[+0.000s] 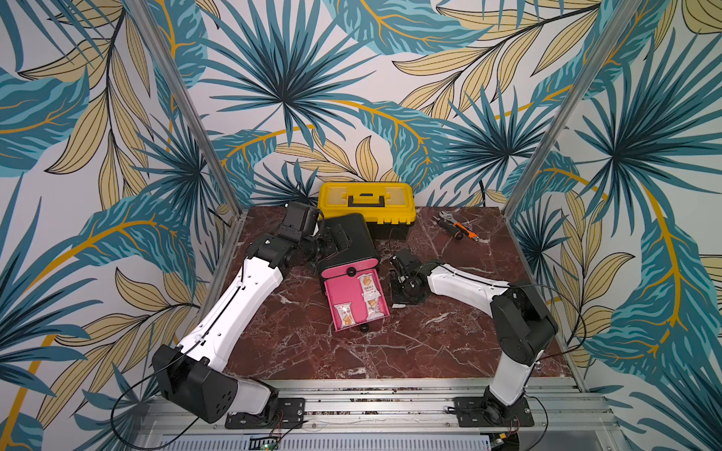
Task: Take the cookies out of the drawer
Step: Place the cookie at the center of the board.
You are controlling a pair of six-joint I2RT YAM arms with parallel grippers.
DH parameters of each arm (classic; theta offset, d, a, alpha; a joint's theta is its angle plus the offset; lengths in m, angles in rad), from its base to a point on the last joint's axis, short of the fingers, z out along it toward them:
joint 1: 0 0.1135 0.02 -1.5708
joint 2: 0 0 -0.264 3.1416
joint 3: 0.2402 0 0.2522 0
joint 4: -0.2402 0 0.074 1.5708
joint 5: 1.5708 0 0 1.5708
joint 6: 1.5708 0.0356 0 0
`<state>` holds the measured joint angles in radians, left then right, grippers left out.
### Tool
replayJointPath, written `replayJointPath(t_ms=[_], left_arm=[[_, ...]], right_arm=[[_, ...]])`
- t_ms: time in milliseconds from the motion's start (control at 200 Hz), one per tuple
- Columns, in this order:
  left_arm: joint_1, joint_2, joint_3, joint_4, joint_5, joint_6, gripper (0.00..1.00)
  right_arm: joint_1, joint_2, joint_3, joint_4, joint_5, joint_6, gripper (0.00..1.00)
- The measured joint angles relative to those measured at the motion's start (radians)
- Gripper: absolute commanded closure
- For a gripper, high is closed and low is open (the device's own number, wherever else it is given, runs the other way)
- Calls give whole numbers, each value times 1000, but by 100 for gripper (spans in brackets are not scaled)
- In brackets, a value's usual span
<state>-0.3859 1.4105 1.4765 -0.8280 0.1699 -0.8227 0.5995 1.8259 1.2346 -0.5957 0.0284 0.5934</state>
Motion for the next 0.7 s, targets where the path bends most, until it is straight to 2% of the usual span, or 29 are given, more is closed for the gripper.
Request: replayJointPath(t_ms=[115, 240, 386, 701], left_arm=[[0, 11, 2, -11, -26, 5, 0], [8, 13, 2, -24, -43, 7, 0], [62, 12, 2, -23, -34, -6, 0], [134, -9, 0, -25, -37, -5, 0]], right_arm=[[-4, 10, 0, 12, 0, 0, 72], [-11, 13, 0, 16, 4, 3, 58], [-14, 11, -3, 24, 0, 10, 48], [-14, -106, -24, 31, -15, 24, 45]])
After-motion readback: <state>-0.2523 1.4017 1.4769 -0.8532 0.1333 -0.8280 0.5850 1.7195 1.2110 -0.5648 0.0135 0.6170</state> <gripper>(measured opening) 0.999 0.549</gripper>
